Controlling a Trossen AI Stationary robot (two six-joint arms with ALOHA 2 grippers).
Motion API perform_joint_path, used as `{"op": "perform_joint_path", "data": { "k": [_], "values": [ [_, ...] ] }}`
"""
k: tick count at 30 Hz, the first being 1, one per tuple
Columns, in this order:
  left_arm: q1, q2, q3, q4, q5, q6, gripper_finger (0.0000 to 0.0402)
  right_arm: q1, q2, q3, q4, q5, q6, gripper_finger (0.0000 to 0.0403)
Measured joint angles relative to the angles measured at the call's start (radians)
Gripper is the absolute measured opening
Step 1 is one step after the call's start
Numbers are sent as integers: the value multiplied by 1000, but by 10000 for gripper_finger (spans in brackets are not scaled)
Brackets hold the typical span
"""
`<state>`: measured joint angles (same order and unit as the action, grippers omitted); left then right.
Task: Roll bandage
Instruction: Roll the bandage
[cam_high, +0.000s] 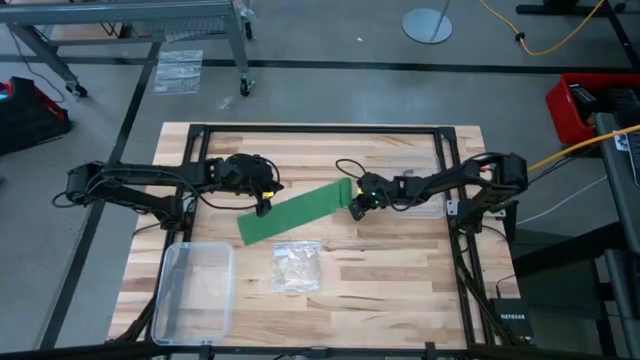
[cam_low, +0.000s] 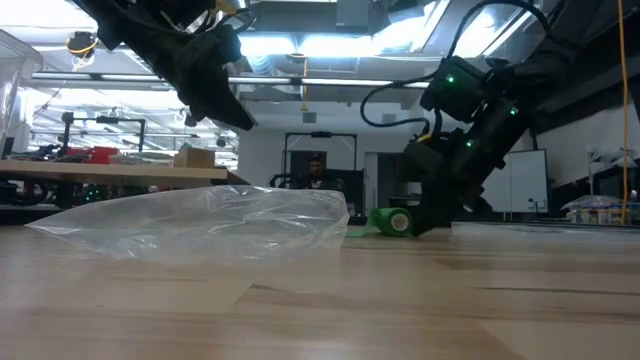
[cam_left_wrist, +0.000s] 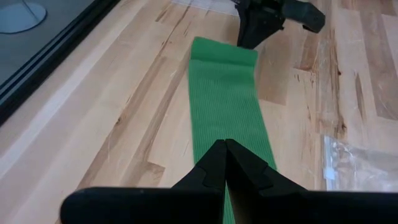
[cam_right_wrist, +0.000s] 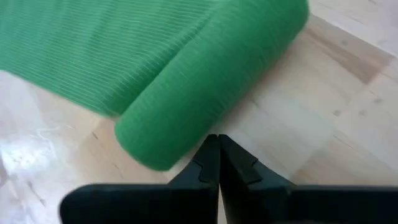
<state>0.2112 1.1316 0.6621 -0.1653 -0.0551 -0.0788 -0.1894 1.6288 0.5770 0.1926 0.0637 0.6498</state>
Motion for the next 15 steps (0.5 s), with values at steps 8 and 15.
{"op": "perform_joint_path", "data": {
  "k": [8,15],
  "values": [
    [0,0,0,-4,0,0,1,0,3,0,107,-6,0,1],
    [0,0,0,-3,0,0,1,0,3,0,182,-32,1,1]
  ]
}}
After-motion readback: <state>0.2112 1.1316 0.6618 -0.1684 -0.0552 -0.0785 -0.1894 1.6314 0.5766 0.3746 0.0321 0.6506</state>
